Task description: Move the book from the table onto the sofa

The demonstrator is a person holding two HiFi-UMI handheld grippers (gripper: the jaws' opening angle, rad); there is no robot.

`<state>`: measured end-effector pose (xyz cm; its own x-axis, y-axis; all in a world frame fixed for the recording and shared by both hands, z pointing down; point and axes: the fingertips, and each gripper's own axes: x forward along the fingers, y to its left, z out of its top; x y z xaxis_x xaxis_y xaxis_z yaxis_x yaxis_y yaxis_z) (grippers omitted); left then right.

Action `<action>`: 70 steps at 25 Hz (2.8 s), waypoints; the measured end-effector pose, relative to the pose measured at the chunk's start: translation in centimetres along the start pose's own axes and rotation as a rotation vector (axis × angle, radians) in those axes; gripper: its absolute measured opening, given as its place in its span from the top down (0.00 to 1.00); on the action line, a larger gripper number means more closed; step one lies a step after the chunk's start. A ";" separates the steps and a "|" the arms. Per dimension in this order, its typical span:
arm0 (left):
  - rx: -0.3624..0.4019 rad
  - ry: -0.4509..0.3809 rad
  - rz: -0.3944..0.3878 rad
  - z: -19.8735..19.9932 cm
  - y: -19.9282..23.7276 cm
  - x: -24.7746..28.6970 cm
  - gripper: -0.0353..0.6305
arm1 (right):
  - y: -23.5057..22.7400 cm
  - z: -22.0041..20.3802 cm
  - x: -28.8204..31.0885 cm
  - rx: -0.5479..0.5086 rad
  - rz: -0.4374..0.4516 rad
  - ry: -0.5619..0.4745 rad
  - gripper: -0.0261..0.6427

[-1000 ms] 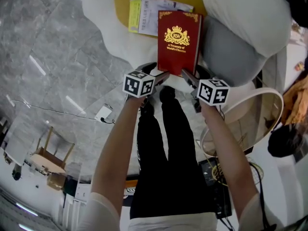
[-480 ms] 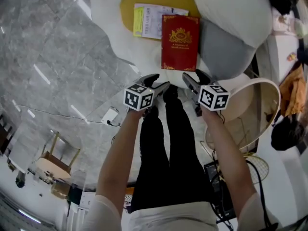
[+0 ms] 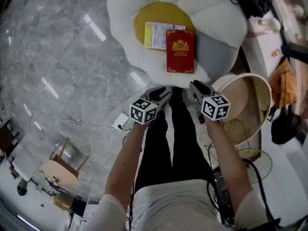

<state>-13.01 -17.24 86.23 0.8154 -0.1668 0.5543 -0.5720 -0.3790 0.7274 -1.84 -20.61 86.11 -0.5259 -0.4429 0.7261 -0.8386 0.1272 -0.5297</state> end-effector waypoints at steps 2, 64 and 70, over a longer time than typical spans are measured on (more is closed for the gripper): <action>0.001 -0.028 -0.005 0.9 -1.9 -2.5 0.76 | 1.8 0.8 -2.0 0.002 0.005 -0.019 0.85; 0.173 -0.301 0.099 -1.4 -38.3 -26.5 0.94 | 17.7 1.8 -45.3 -0.230 0.174 -0.267 0.89; 0.191 -0.307 0.101 -2.3 -39.3 -28.1 0.94 | 17.7 0.7 -45.1 -0.256 0.159 -0.250 0.89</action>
<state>-13.61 4.44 43.01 0.7612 -0.4660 0.4510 -0.6474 -0.5052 0.5706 7.18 1.02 43.66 -0.6281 -0.5983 0.4975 -0.7741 0.4155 -0.4776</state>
